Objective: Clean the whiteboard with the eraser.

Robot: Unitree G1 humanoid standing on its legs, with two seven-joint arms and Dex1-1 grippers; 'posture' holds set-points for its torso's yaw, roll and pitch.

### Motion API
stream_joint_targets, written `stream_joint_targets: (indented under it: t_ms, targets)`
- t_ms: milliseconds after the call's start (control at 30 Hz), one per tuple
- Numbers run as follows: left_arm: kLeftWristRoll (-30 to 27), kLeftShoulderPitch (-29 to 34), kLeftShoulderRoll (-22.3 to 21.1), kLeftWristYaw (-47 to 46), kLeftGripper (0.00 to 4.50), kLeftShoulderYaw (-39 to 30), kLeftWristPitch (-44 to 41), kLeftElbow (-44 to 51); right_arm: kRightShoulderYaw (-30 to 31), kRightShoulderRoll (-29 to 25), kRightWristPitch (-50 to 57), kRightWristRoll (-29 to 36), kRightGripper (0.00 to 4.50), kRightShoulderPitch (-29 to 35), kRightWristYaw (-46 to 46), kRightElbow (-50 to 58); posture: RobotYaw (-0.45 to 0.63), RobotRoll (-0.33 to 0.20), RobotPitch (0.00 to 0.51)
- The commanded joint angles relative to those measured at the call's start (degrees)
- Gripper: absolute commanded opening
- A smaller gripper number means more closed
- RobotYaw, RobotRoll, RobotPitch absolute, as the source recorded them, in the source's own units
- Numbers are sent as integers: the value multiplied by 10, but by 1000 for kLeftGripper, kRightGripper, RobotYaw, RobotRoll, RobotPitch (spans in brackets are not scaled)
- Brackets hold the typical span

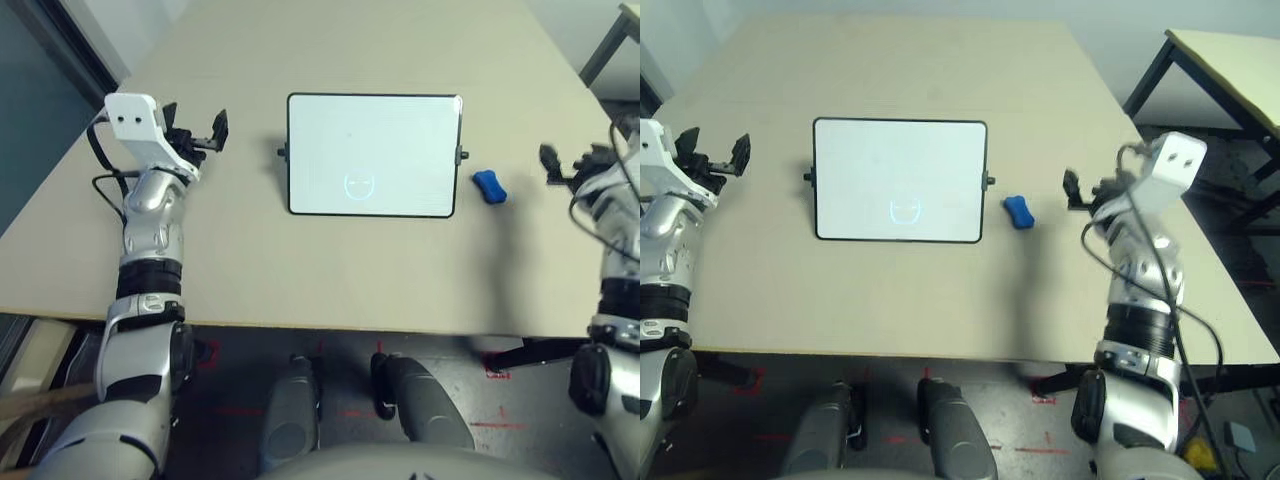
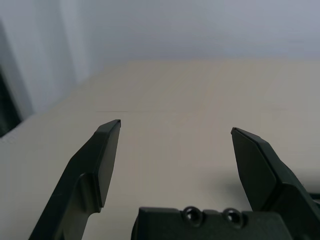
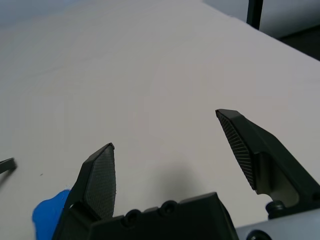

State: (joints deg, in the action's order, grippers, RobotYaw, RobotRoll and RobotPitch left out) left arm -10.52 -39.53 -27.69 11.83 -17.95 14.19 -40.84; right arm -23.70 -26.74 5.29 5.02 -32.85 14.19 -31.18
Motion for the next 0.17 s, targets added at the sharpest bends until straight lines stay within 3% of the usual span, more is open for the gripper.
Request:
stream_joint_targets:
  t_ms: [33, 167]
  targets:
    - [6, 23, 3, -28, 4500, -17, 41, -38, -13, -1, -95, 18, 4470, -15, -13, -93, -66, 0, 121]
    - [-1, 35, 0, -42, 4500, -28, 69, -71, -19, -13, -144, 33, 4470, -28, -28, -176, -70, 0, 114]
